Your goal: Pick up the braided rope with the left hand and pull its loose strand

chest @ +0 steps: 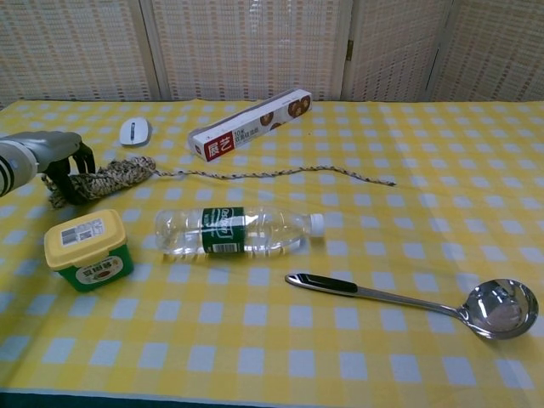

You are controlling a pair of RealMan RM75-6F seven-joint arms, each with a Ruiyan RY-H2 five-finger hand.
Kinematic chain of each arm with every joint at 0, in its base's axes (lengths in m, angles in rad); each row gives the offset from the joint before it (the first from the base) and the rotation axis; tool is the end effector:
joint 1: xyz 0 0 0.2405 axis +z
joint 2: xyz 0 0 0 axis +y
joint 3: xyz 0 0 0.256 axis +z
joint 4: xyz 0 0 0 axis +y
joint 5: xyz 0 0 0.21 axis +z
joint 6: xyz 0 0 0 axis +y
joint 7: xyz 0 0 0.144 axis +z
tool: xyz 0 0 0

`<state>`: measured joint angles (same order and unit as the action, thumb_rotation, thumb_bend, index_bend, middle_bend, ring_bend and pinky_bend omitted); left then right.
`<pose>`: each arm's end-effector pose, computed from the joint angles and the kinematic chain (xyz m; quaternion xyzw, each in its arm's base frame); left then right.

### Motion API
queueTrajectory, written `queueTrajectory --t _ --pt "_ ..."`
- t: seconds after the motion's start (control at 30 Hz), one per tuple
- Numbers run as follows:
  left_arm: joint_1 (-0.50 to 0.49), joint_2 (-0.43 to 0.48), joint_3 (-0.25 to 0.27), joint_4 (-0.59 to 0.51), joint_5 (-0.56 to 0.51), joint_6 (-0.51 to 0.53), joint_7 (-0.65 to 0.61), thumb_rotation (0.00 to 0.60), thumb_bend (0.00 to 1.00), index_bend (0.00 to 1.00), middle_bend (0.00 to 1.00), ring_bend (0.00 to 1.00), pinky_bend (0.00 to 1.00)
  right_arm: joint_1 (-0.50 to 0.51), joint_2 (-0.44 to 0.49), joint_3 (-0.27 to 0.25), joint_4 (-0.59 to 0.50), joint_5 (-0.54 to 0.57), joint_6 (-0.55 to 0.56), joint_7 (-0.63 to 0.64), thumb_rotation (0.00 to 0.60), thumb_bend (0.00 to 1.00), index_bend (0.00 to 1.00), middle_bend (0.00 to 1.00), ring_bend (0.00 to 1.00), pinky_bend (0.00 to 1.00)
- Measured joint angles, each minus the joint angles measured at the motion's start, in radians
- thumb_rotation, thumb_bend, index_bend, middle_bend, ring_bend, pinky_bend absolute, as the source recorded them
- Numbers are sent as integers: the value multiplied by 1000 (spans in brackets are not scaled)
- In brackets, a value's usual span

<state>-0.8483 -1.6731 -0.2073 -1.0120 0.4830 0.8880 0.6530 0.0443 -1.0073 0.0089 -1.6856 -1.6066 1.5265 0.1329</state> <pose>-0.2465 0.4194 0.0029 -0.6321 -0.4399 -0.1832 0.6111 -0.2982 -0.1590 0.1811 0.5990 -0.4064 0.4221 0.5458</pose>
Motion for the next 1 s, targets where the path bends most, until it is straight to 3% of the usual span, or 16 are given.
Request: queueTrajectory --t 0.23,0.63,0.8,1.0 --pt "16 -14 -22 22 28 -18 -58 600 282 464 423 423 456 -2 2 -1 -6 0 2 -7 600 482 31 28 26 0" --pt "28 -19 -56 22 78 -55 -129 600 323 464 423 420 458 -8 5 -1 -18 1 5 -19 600 482 31 28 27 0" --pt "28 -12 -64 16 70 -85 -139 600 325 420 423 370 394 -11 7 -1 -22 2 7 -23 600 482 31 28 28 0" --pt "29 -2 -72 1 70 -98 -161 600 324 412 423 372 393 -10 7 0 -24 5 3 -25 600 482 31 28 28 0"
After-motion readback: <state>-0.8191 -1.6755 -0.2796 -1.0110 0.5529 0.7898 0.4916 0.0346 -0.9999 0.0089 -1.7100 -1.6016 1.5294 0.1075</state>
